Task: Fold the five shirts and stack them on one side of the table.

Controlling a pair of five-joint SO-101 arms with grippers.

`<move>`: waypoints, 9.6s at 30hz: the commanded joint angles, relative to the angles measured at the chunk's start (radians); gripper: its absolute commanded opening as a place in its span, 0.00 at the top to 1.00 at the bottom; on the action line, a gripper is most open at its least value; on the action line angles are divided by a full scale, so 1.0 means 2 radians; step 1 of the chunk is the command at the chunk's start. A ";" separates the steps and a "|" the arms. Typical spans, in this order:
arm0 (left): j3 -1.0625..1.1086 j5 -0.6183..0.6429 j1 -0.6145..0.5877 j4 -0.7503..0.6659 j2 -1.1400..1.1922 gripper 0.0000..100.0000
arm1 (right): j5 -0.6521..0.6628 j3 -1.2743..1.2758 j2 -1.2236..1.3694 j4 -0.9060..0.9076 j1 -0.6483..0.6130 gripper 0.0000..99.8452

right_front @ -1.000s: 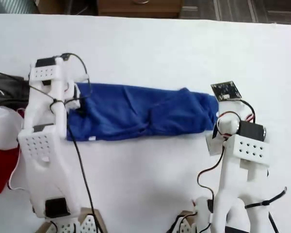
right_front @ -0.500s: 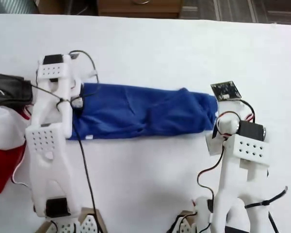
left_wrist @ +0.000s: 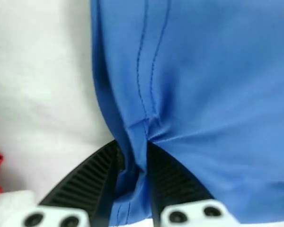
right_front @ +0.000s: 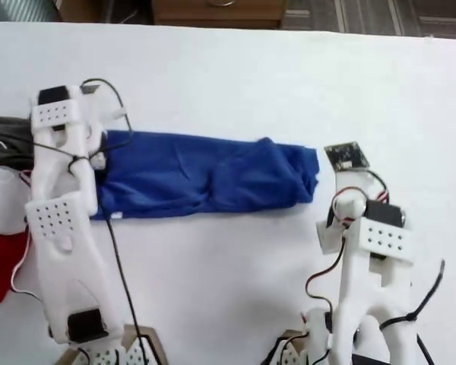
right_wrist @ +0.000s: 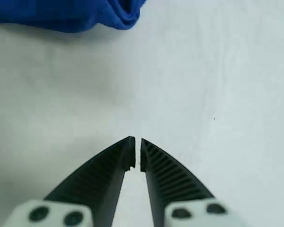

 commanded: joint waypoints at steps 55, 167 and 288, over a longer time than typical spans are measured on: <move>0.195 0.037 0.499 -0.262 -0.311 0.97 | -0.131 0.159 -0.023 -0.264 0.070 0.98; 1.180 -0.077 -0.070 -0.504 -1.083 0.97 | -0.097 -0.740 0.599 0.293 -0.211 0.98; 1.180 -0.077 -0.057 -0.504 -1.083 0.97 | -0.144 -0.829 0.695 0.154 -0.098 0.80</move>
